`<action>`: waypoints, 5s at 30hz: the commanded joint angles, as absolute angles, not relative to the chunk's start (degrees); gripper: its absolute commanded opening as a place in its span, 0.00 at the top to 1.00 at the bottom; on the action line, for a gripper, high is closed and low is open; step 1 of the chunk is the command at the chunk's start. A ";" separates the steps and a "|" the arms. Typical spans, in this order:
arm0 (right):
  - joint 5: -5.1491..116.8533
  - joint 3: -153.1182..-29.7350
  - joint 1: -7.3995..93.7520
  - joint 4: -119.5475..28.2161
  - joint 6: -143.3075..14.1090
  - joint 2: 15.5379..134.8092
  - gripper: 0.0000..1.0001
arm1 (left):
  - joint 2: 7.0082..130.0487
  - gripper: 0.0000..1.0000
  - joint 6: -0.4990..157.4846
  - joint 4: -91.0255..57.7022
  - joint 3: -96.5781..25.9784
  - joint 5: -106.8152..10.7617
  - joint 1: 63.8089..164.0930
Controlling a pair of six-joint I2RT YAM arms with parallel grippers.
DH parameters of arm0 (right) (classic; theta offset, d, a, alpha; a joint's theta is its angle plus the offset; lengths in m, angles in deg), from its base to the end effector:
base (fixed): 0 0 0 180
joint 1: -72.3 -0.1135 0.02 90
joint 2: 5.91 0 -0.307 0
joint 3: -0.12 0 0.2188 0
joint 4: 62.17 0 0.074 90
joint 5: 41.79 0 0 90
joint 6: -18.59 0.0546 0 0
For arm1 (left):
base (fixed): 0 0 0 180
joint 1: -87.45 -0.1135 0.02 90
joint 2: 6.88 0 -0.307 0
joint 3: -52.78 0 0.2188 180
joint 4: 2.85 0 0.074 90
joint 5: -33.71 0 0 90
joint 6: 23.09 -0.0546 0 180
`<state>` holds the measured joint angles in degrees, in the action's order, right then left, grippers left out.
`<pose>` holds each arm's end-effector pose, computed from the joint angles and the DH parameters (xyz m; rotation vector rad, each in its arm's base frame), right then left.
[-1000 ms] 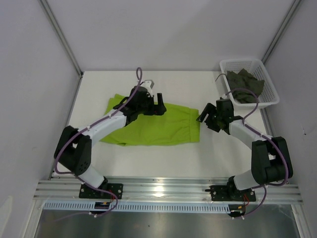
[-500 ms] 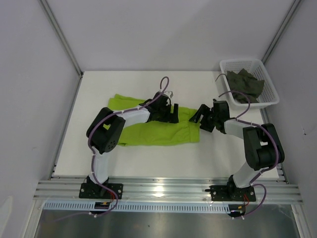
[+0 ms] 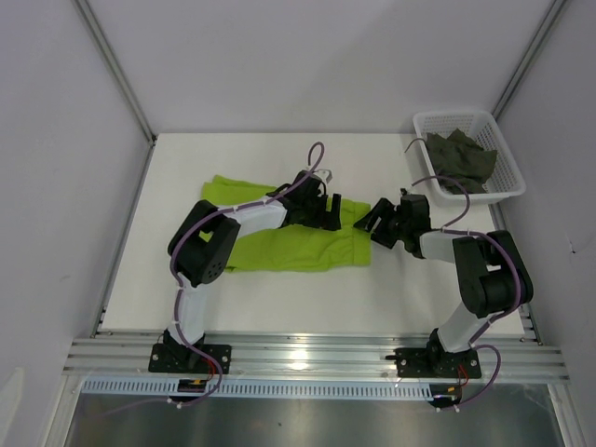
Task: Fold and stack the shorts
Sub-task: Fold the shorts
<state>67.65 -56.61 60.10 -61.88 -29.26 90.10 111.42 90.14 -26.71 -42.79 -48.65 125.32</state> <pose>0.3072 0.0850 0.2004 0.4264 2.3316 0.8681 0.3550 -0.2853 0.2062 0.3810 2.4491 -0.6438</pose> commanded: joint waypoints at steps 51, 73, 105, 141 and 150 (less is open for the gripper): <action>65.36 -59.11 61.93 -39.54 -35.98 84.55 1.00 | 105.46 0.09 94.59 -24.32 -37.05 -38.89 125.34; 54.18 -72.65 61.93 -14.19 -45.13 71.70 1.00 | 95.24 0.16 106.11 -2.86 -14.11 -45.04 120.06; 59.81 -93.92 53.58 -5.75 -42.14 77.59 1.00 | 82.53 0.12 108.23 -8.04 -12.71 -48.56 125.87; 60.88 -107.63 49.91 2.69 -43.38 81.98 1.00 | 73.19 0.24 107.52 4.00 15.60 -47.50 104.15; 51.38 -115.90 40.85 6.82 -41.09 92.61 1.00 | 72.05 0.24 108.13 4.44 16.65 -48.11 106.08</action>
